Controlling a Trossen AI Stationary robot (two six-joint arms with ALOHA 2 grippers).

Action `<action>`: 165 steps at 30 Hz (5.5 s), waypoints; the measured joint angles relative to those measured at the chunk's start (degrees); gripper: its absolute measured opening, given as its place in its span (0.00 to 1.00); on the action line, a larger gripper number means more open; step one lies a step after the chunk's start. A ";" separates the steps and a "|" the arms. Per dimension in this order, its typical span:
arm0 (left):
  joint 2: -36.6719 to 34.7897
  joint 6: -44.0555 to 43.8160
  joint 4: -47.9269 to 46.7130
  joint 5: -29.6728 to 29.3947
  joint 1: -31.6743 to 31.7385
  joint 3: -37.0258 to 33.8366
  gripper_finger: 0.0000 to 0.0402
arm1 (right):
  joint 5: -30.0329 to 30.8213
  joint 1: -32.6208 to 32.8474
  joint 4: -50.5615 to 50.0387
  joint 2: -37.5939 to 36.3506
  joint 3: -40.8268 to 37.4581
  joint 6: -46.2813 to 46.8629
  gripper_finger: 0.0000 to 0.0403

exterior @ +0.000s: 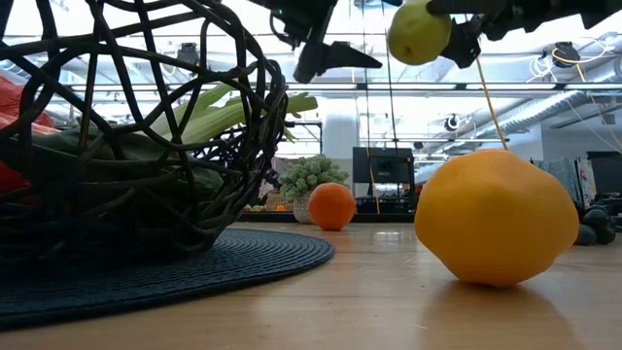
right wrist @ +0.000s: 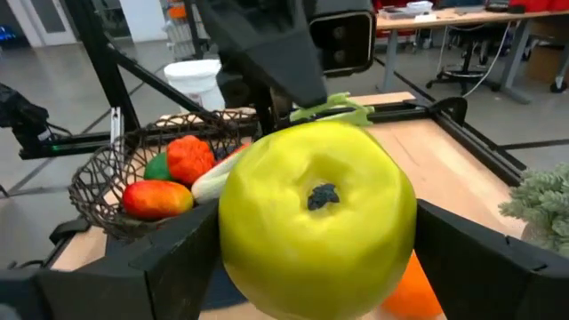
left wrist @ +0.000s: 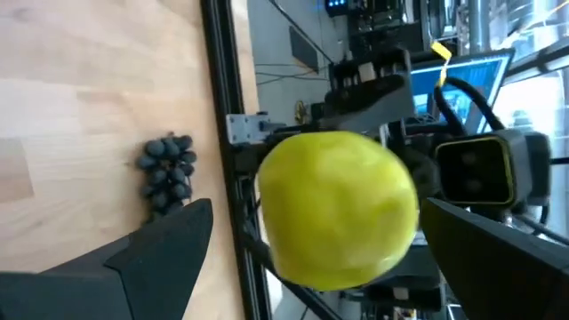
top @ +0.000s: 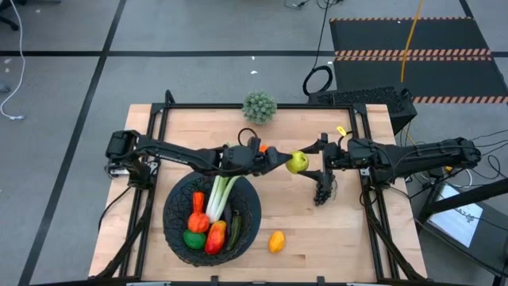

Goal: Build produce basket
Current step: Put the green apple into the black wire basket, then put the orange into the black wire basket

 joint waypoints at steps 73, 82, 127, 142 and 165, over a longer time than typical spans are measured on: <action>-6.85 15.80 -2.22 29.56 3.06 4.73 0.72 | -1.11 0.00 11.09 -14.93 -0.03 5.60 0.98; -15.93 22.91 -26.93 29.51 1.87 6.45 0.72 | -1.08 0.00 9.65 -14.99 -0.04 5.99 0.98; -19.34 9.13 -37.40 16.43 -13.16 -14.39 0.92 | 16.68 0.13 23.77 3.92 4.27 22.49 0.98; -31.56 30.50 -40.74 16.41 -8.28 -9.94 0.60 | 17.00 2.00 7.12 11.52 17.12 22.50 0.98; -37.53 45.11 -44.08 16.06 0.17 -9.94 0.39 | -4.95 -17.63 -15.45 27.89 28.26 2.37 0.98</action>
